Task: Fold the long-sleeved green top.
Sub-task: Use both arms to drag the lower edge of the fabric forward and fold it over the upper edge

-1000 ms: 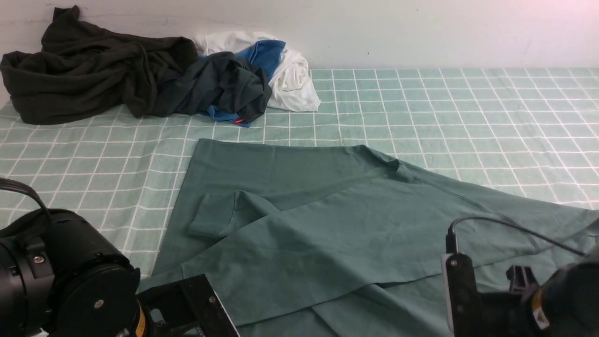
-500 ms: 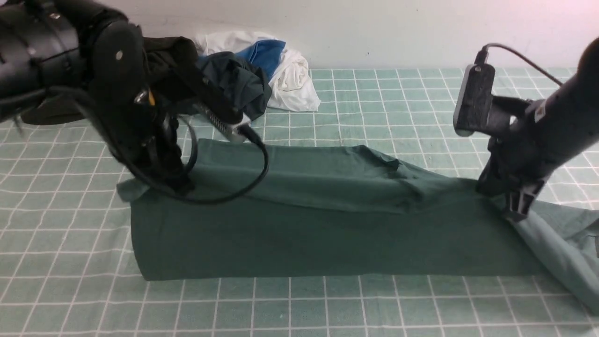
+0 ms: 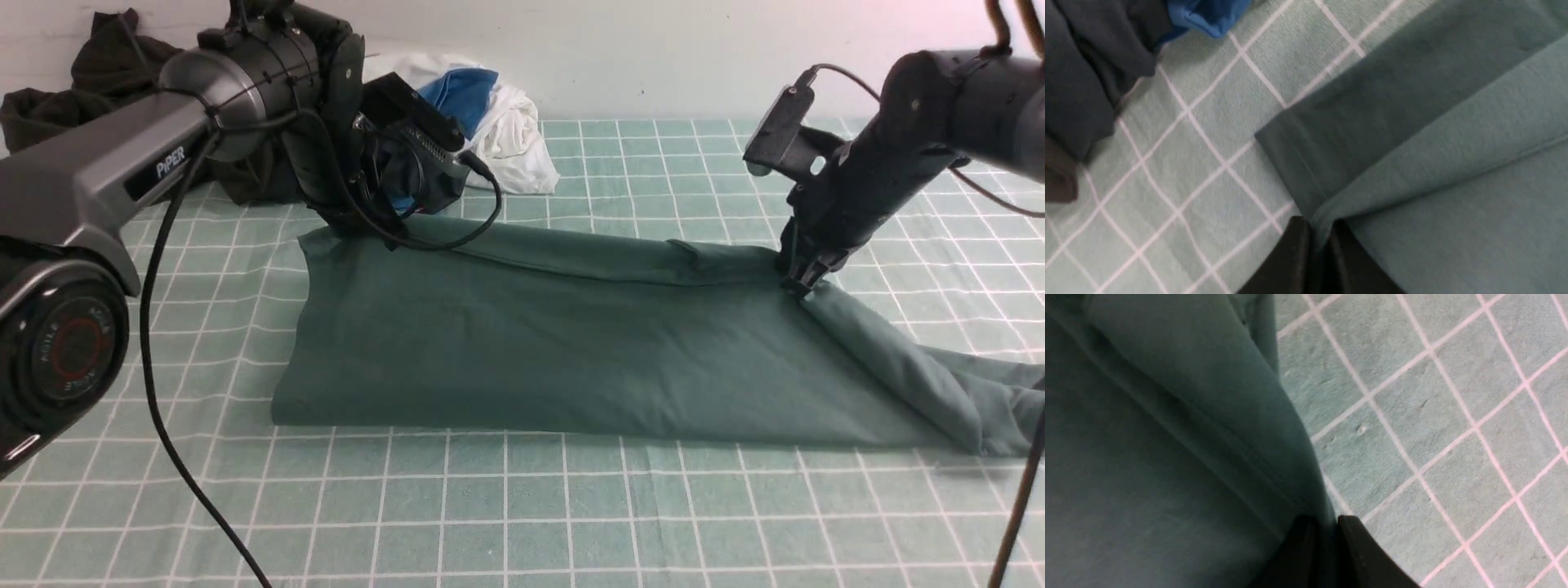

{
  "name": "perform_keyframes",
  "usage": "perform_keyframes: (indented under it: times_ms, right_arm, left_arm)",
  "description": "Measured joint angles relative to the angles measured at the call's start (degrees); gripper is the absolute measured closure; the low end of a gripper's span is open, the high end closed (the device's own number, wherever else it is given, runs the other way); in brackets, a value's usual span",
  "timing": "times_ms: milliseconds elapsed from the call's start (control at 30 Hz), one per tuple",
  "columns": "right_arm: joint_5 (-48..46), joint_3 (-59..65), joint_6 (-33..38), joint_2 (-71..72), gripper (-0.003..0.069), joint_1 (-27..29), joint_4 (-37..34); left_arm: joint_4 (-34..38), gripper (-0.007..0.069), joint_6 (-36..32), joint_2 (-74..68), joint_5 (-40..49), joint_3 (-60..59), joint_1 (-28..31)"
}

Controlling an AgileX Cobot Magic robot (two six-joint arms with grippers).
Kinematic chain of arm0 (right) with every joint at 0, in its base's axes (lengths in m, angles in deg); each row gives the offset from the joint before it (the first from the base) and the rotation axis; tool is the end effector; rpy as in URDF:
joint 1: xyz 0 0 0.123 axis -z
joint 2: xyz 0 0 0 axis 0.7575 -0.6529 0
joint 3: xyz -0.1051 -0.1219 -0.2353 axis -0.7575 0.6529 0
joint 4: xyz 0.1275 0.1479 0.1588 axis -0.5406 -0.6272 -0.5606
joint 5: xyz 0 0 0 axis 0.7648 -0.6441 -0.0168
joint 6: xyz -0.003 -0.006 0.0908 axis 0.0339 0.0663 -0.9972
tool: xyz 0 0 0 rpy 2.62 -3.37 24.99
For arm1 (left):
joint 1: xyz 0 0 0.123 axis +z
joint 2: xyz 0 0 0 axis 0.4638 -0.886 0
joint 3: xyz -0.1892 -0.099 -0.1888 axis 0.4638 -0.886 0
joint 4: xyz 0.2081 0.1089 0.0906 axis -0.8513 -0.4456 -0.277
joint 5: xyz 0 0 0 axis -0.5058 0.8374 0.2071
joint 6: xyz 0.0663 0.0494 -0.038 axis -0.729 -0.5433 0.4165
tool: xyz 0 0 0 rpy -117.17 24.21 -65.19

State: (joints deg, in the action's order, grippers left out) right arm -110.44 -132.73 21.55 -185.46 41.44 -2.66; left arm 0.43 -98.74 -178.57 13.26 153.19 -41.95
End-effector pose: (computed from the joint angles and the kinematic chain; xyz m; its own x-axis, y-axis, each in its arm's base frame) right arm 0.4549 0.0670 0.1978 -0.5595 -0.7757 -0.2920 -0.7521 0.6232 -0.2144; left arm 0.4879 -0.1085 0.2179 -0.6729 0.6704 -0.3127 0.5740 0.7398 0.3510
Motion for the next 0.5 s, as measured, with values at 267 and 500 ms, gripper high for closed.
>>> perform_keyframes:
  times_ms: [267, 500]
  right_arm:
    - [4.6, -2.2, -16.9, -0.9, 0.0332, 1.7, 3.3]
    - [-16.9, -2.5, -25.6, 3.5, 0.0280, 1.2, -2.8]
  left_arm:
    - [-1.2, 0.0414, 4.4, -2.3, -5.6, 0.1, 1.7]
    - [-1.0, 0.0228, 12.3, -2.3, 3.2, 6.0, 1.4]
